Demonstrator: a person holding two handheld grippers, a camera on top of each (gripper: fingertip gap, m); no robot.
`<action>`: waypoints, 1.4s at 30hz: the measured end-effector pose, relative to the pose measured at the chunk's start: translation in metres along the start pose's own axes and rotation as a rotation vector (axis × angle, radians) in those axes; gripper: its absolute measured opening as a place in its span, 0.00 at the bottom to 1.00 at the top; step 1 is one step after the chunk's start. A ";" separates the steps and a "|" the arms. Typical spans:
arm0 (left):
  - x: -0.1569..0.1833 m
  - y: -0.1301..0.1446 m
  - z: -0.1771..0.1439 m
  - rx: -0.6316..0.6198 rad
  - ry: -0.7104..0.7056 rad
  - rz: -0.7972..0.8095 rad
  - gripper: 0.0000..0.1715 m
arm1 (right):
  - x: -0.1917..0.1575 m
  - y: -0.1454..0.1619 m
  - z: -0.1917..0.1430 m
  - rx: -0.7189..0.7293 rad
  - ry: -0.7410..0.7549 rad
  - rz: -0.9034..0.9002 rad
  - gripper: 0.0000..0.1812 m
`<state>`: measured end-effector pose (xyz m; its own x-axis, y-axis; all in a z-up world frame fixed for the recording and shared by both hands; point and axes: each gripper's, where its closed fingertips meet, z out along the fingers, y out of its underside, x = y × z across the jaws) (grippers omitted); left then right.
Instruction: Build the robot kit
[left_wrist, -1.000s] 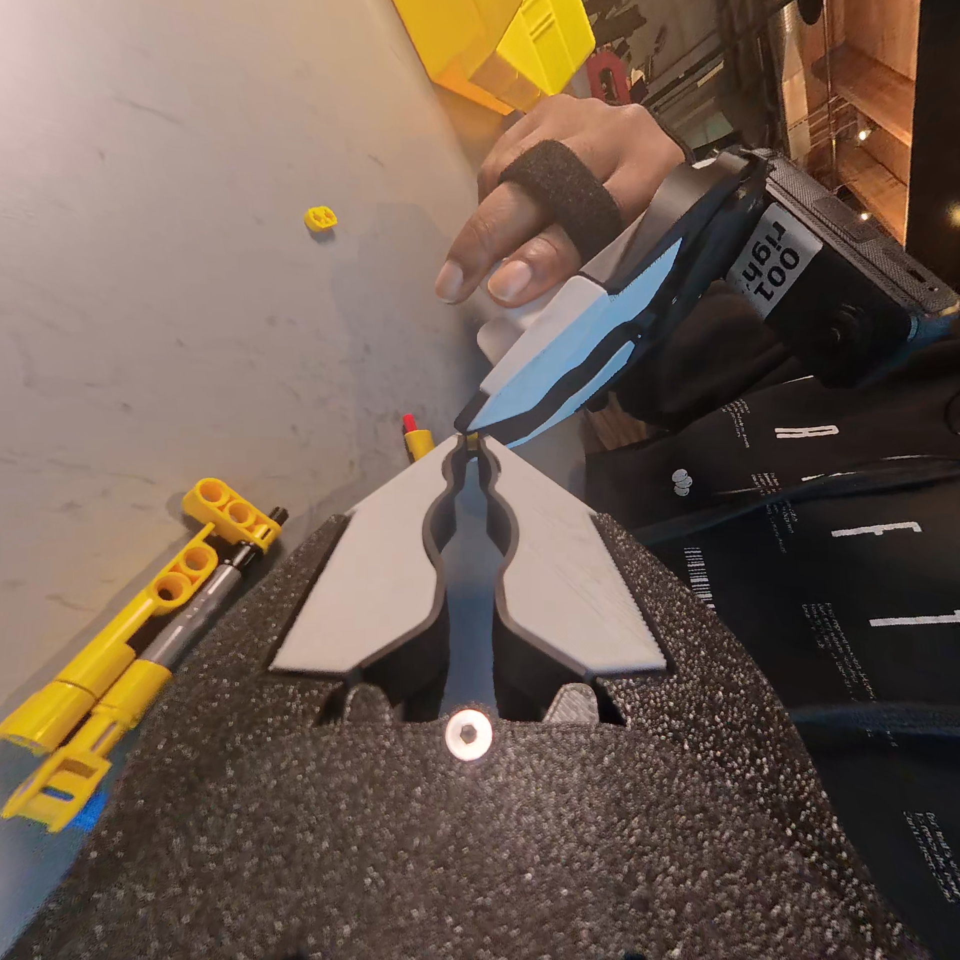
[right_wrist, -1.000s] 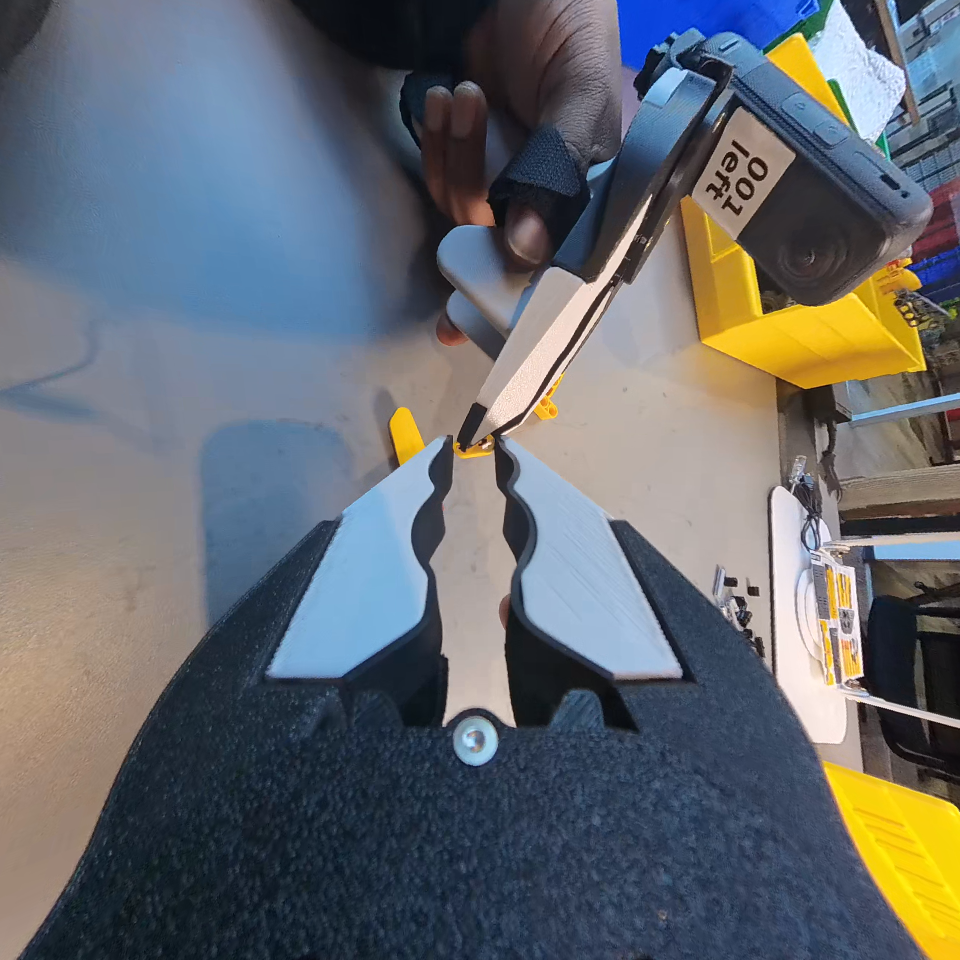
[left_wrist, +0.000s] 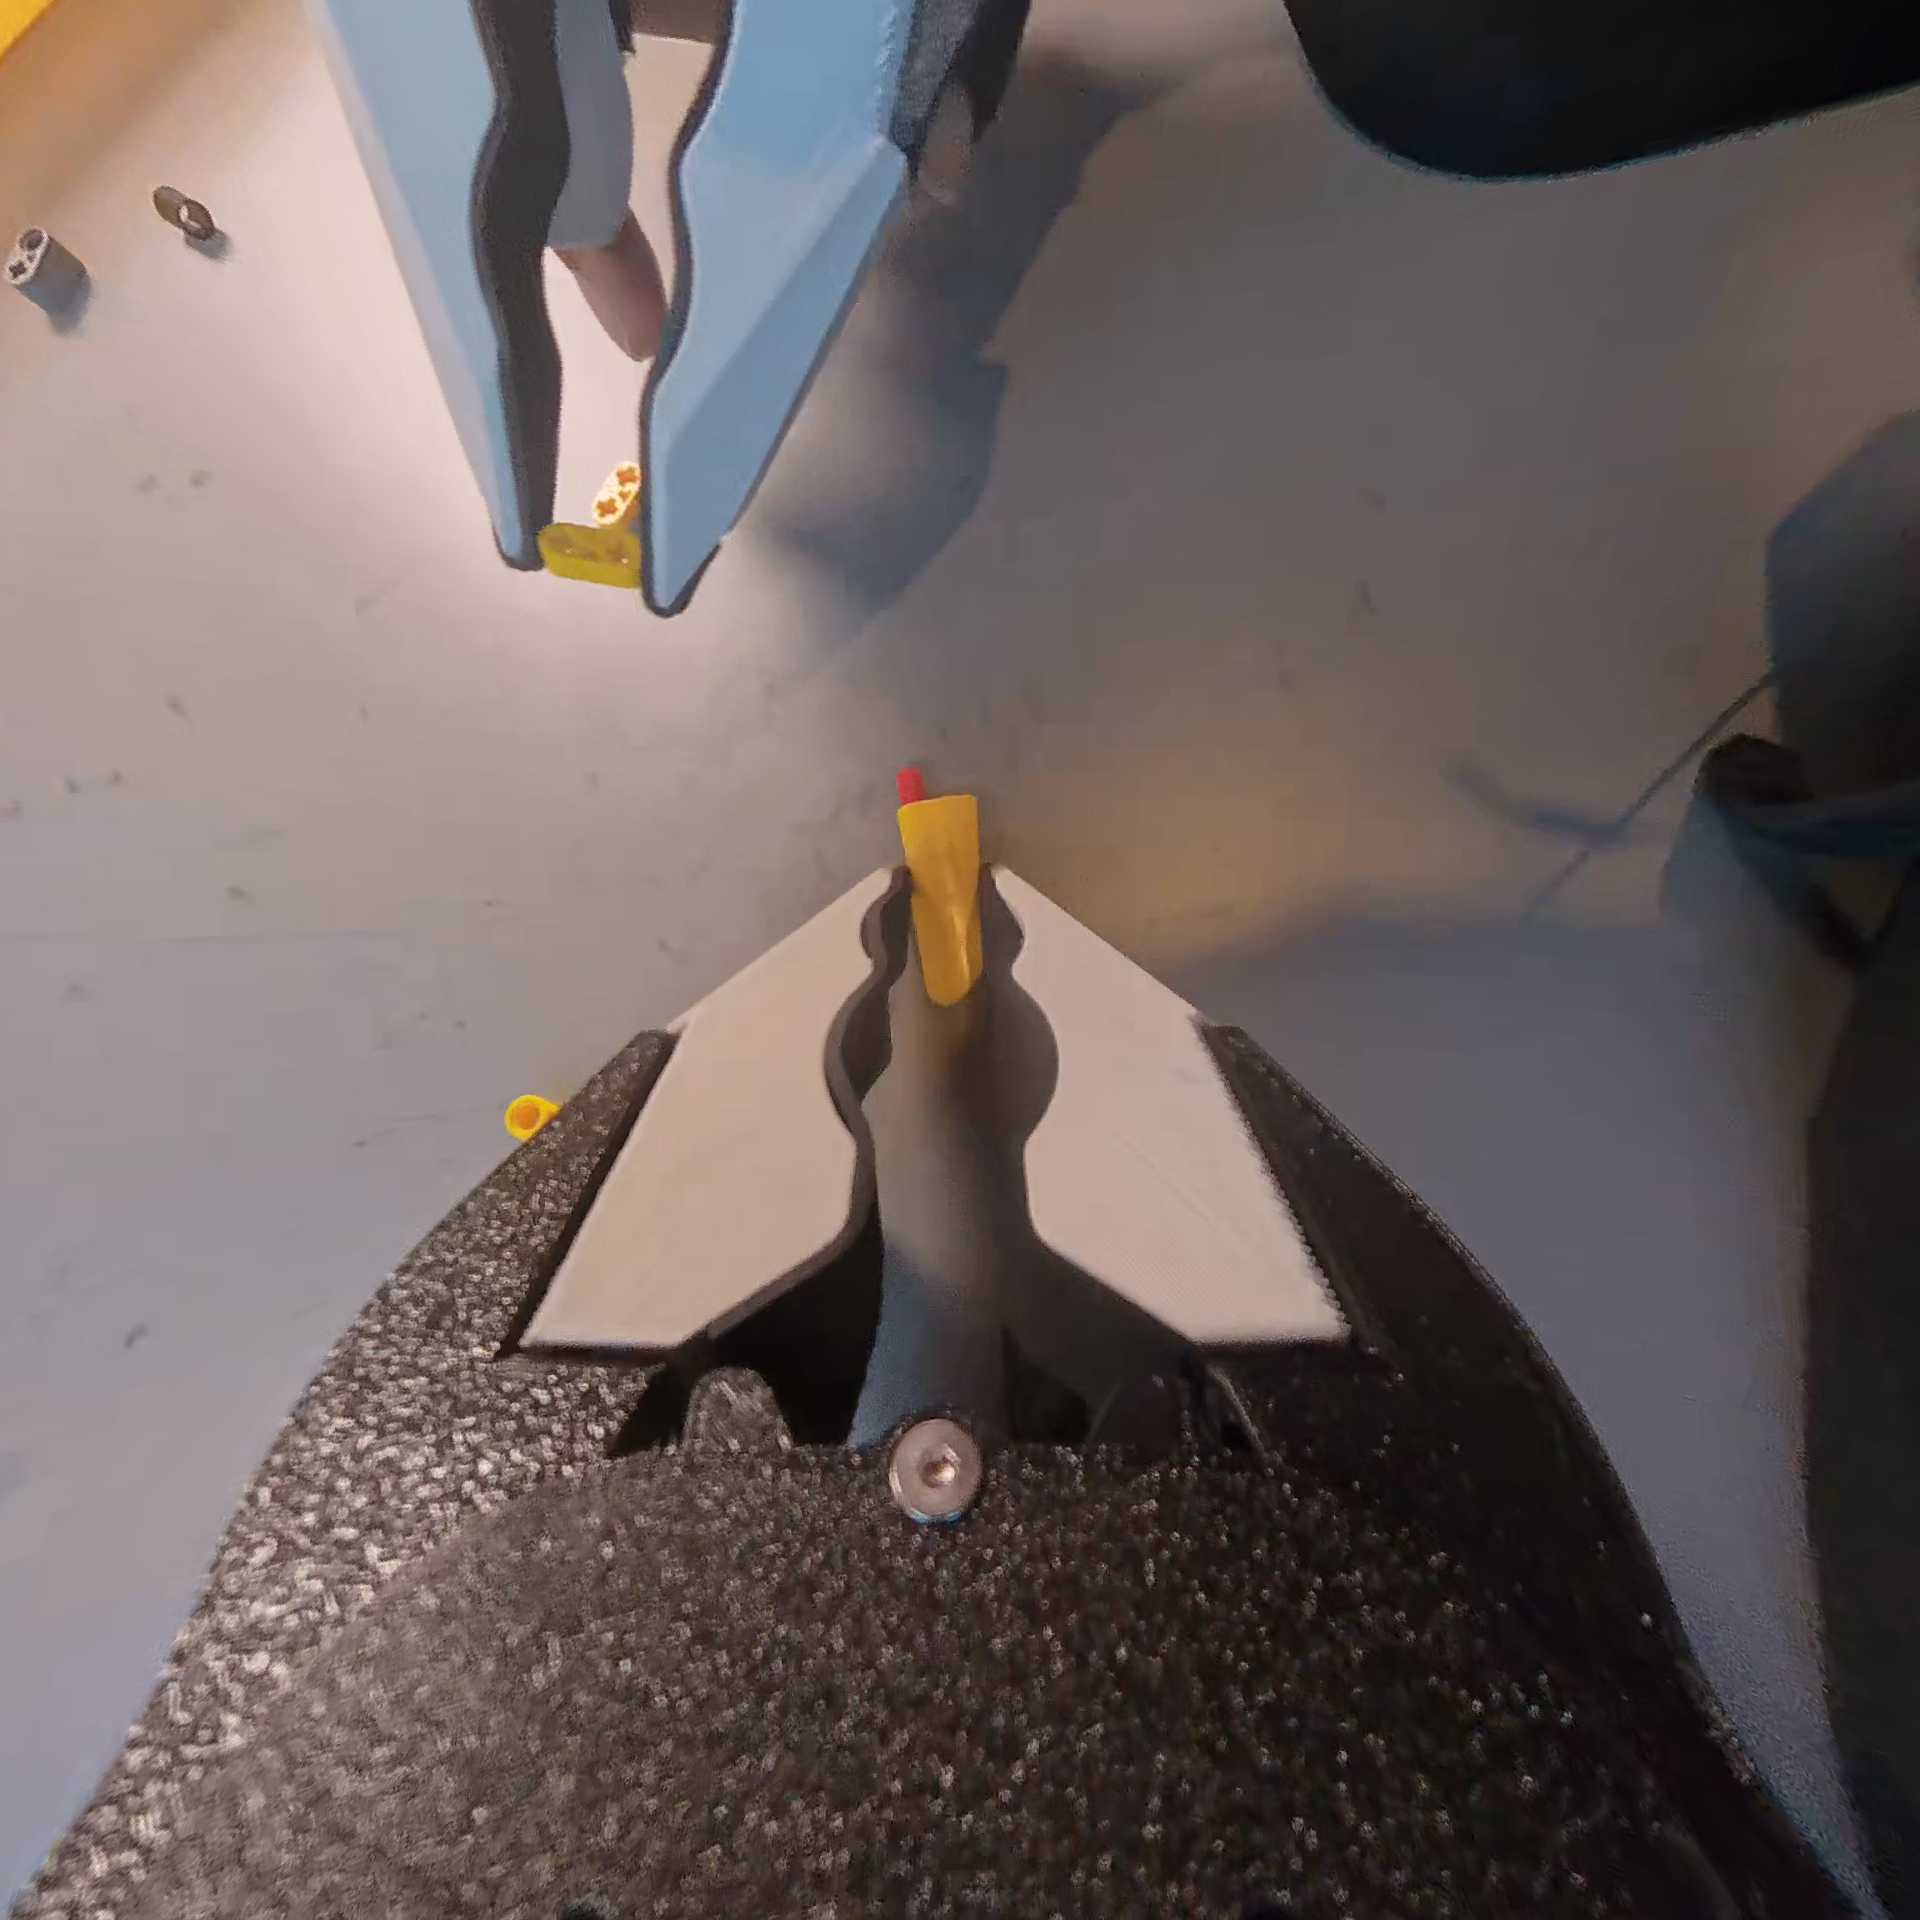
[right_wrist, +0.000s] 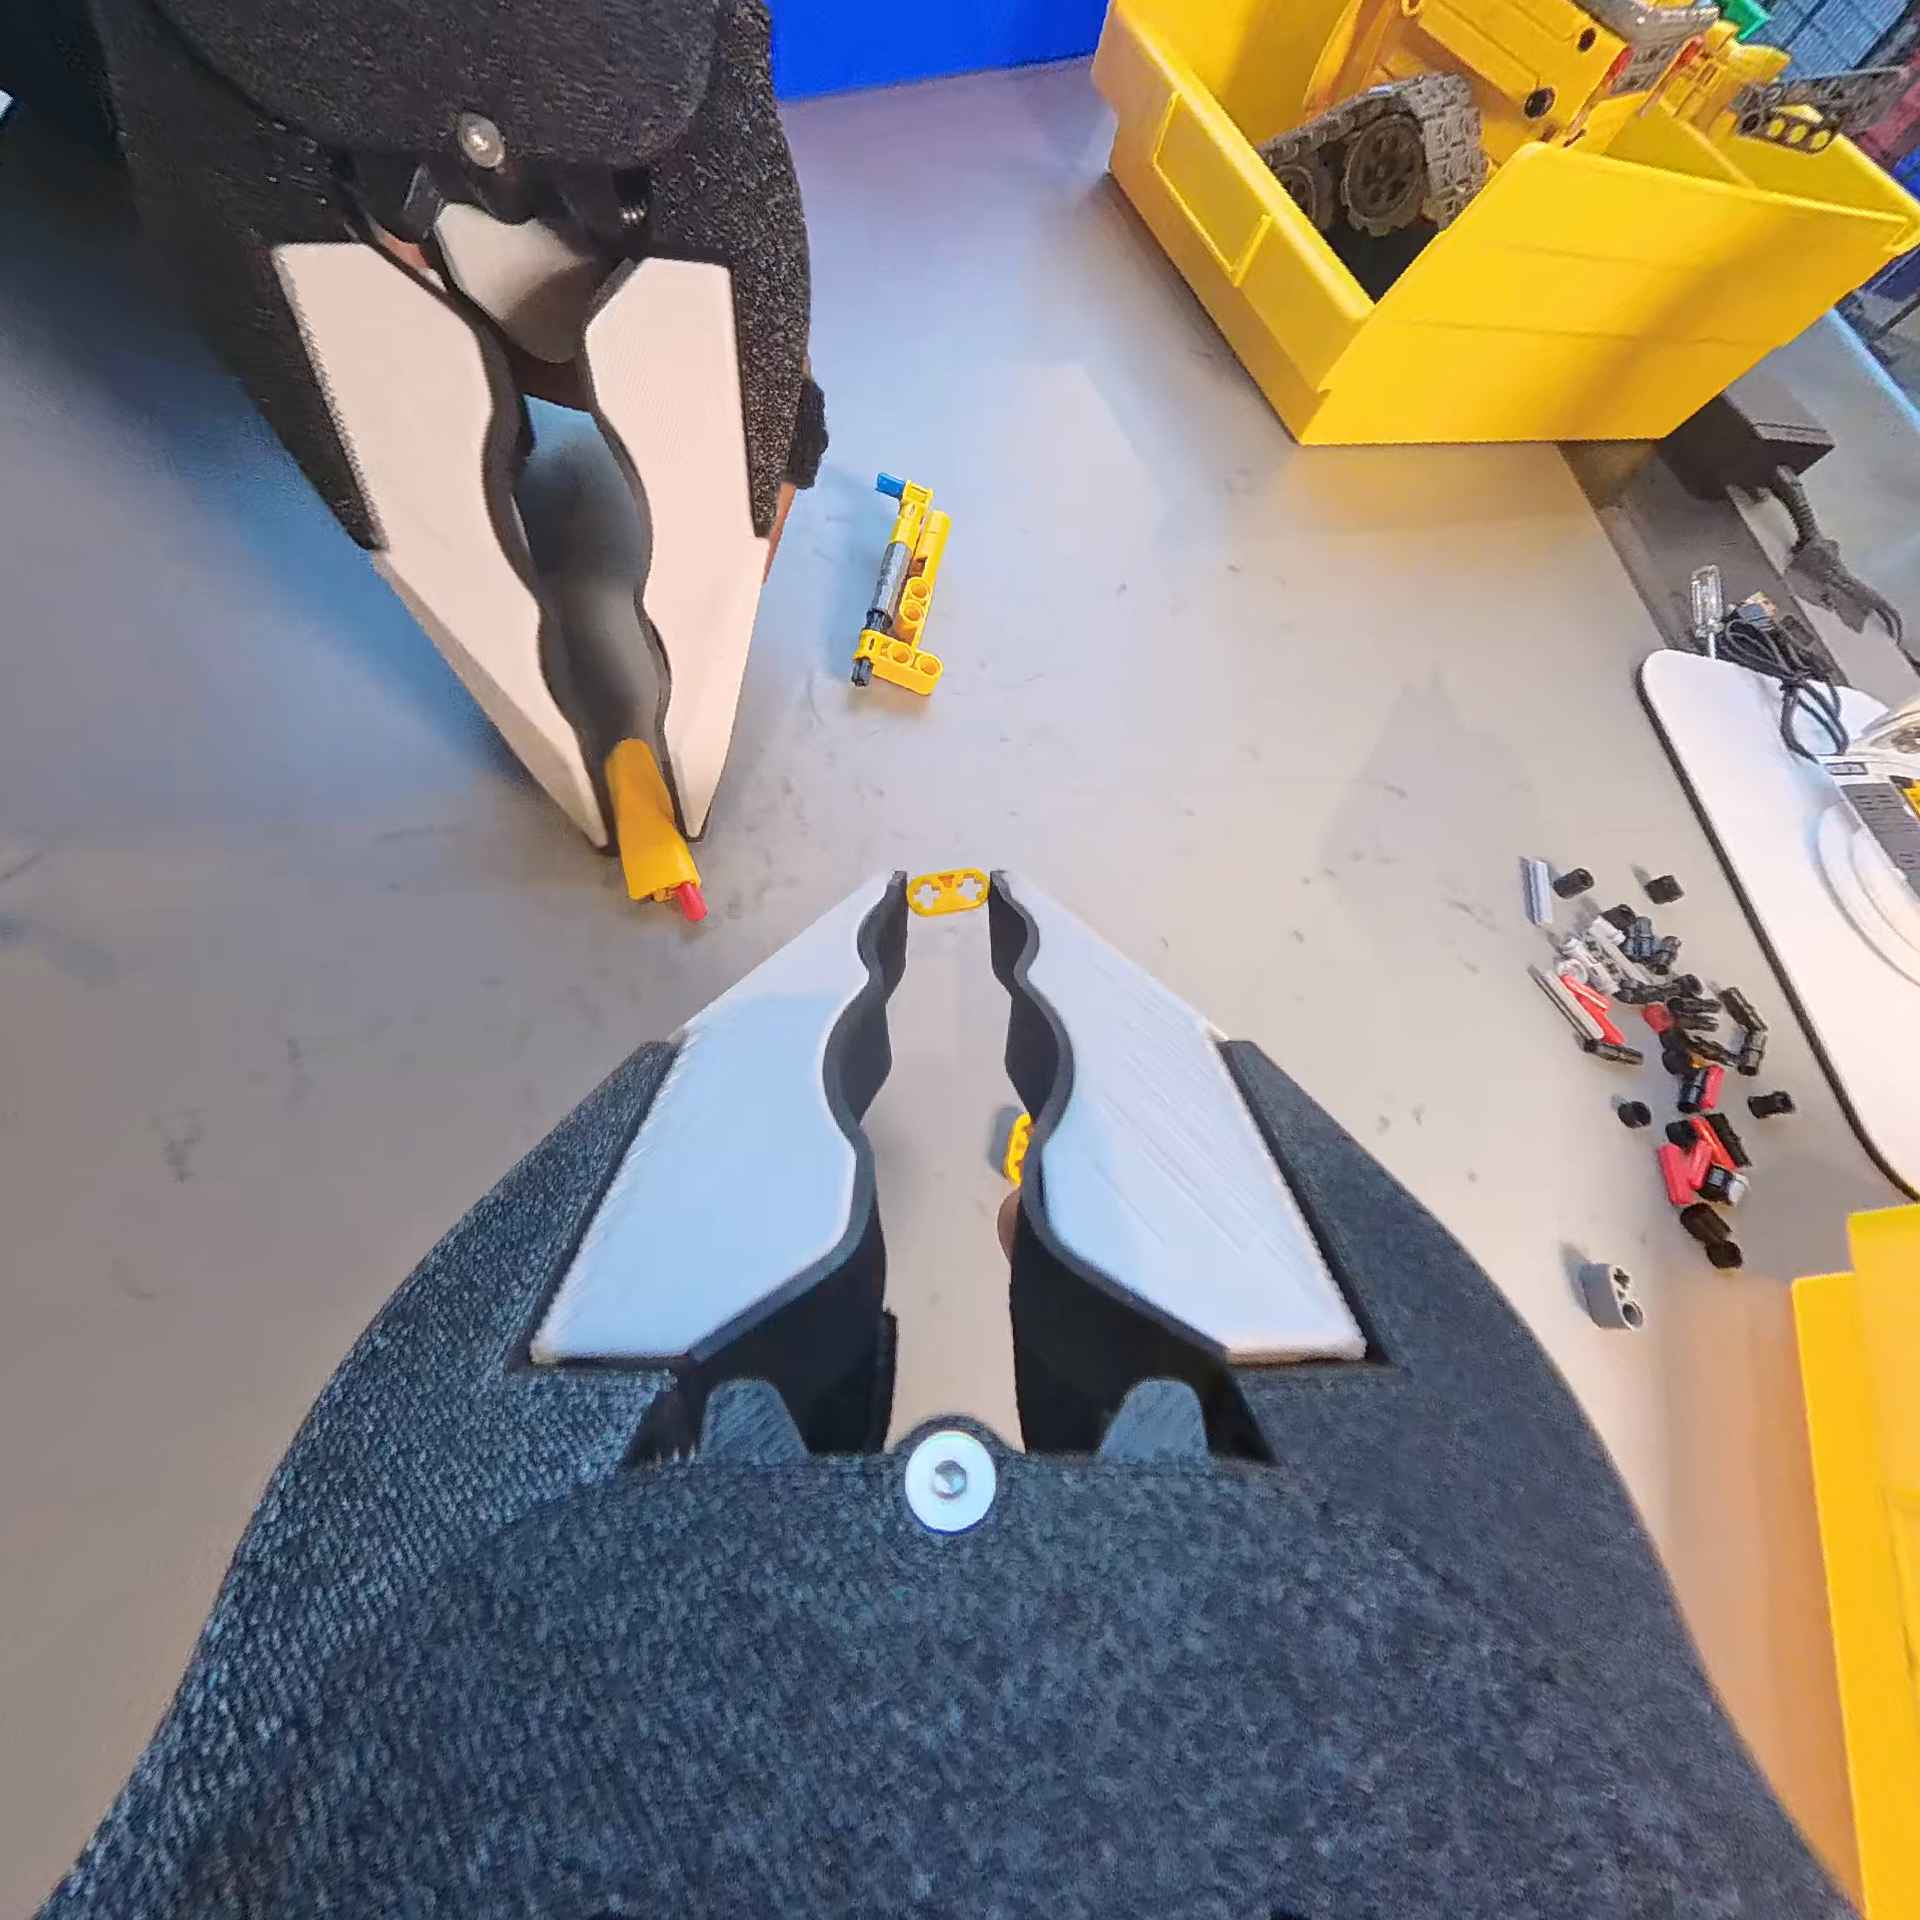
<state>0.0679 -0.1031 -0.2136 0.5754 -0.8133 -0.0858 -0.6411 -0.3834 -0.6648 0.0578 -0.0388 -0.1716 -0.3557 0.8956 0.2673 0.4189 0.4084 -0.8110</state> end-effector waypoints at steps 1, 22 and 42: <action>0.000 0.000 0.000 0.007 0.020 -0.031 0.07 | -0.001 0.000 0.000 0.001 -0.010 0.006 0.08; -0.015 0.008 -0.019 0.062 0.140 -0.207 0.11 | -0.041 0.002 0.004 -0.018 -0.223 0.024 0.08; -0.002 0.015 -0.014 -0.036 0.059 0.049 0.08 | -0.038 0.006 0.005 -0.036 -0.206 0.017 0.08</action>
<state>0.0498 -0.1134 -0.2130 0.5127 -0.8555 -0.0723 -0.6860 -0.3576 -0.6336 0.0696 -0.0712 -0.1888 -0.5102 0.8489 0.1380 0.4548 0.4026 -0.7944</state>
